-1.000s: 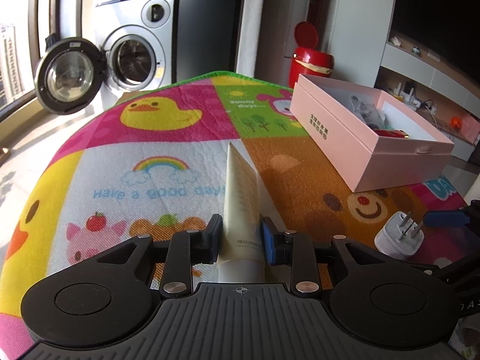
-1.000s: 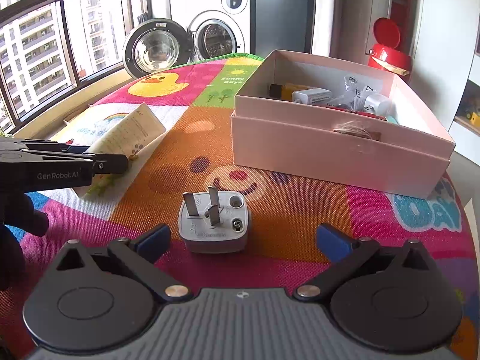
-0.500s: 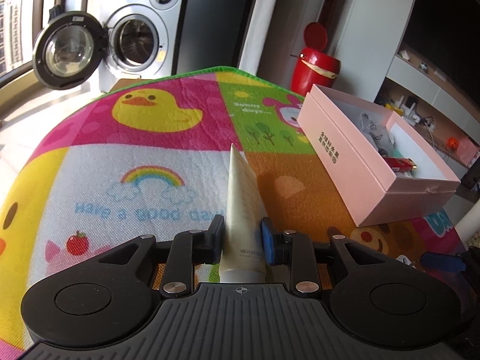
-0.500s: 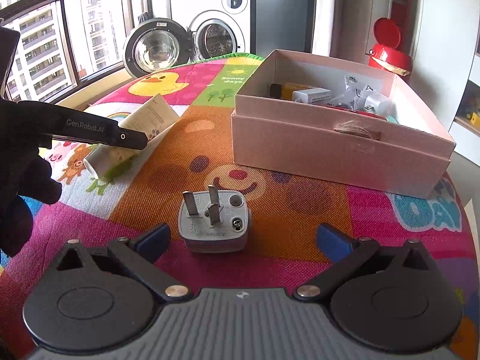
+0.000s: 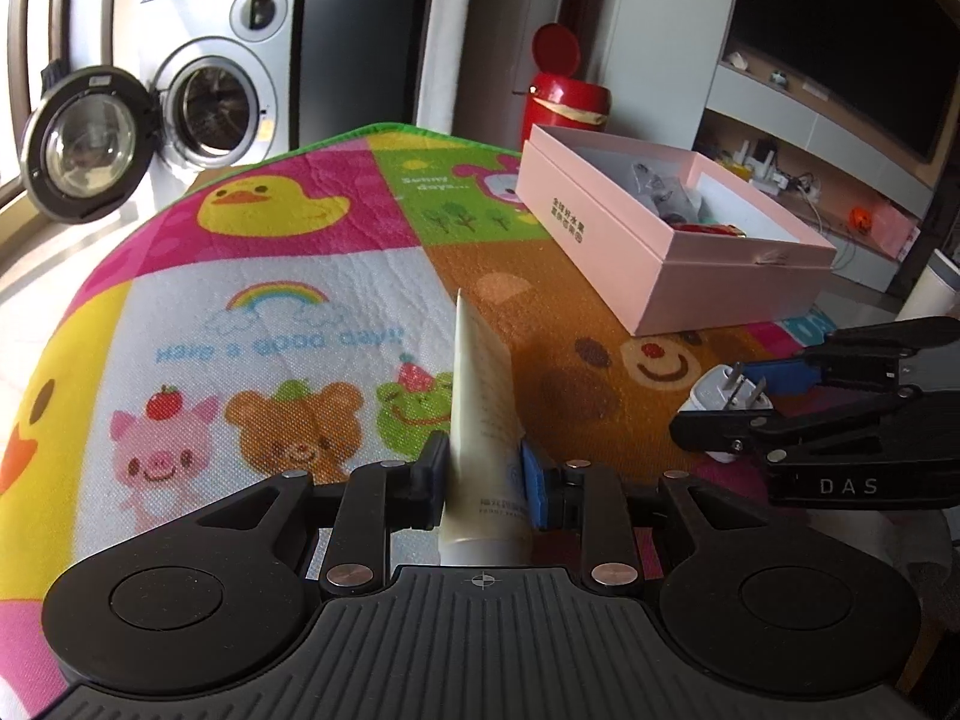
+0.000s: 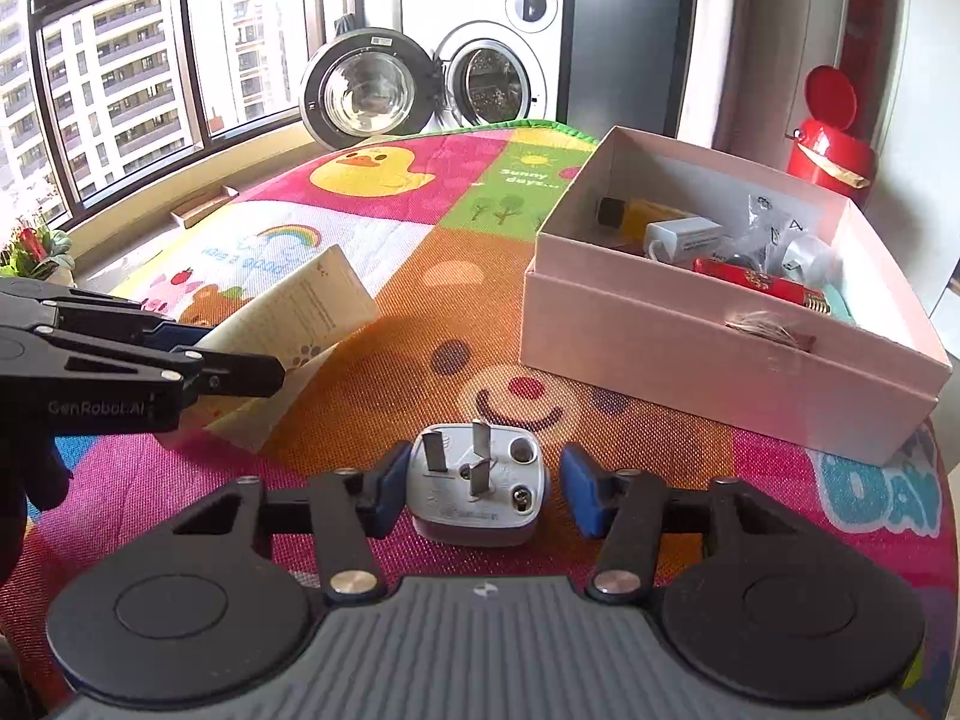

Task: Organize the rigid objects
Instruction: 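Lower the cream tube and white plug into the pink box and open both tools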

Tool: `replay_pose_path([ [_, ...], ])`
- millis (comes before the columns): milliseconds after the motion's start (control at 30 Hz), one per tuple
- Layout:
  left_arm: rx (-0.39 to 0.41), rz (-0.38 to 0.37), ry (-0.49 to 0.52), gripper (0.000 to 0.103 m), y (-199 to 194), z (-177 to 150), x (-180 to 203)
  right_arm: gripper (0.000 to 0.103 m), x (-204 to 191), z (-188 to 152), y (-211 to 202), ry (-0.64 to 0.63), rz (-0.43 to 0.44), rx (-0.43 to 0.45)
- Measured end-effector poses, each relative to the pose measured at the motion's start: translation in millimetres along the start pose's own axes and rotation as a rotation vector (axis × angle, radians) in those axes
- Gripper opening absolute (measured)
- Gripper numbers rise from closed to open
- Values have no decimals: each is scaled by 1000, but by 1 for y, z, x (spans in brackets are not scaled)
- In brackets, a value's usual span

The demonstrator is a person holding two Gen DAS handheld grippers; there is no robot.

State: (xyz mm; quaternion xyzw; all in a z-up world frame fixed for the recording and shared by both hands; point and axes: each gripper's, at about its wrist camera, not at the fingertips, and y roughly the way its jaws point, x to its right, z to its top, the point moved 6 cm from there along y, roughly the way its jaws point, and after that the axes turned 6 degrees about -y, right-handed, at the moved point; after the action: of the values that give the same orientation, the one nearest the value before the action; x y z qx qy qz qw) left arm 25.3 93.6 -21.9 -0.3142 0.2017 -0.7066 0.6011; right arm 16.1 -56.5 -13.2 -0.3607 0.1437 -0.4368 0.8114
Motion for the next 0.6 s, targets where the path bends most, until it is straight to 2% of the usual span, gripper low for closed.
replay_pose_path([
  [167,-32,-33,83,29,-17,-14,22,47,5,-6,-30,-39,-4,16],
  [300,-6,-130,90,29,-39,-3,46,47,26,-1,-79,-43,-44,85],
  [367,63,-184,110,29,-57,22,63,47,40,15,-110,-51,-95,151],
  [500,241,-220,204,29,-89,91,99,47,74,62,-163,-52,-207,287],
  [600,324,-253,216,29,-91,145,120,47,103,94,-174,-3,-255,333],
])
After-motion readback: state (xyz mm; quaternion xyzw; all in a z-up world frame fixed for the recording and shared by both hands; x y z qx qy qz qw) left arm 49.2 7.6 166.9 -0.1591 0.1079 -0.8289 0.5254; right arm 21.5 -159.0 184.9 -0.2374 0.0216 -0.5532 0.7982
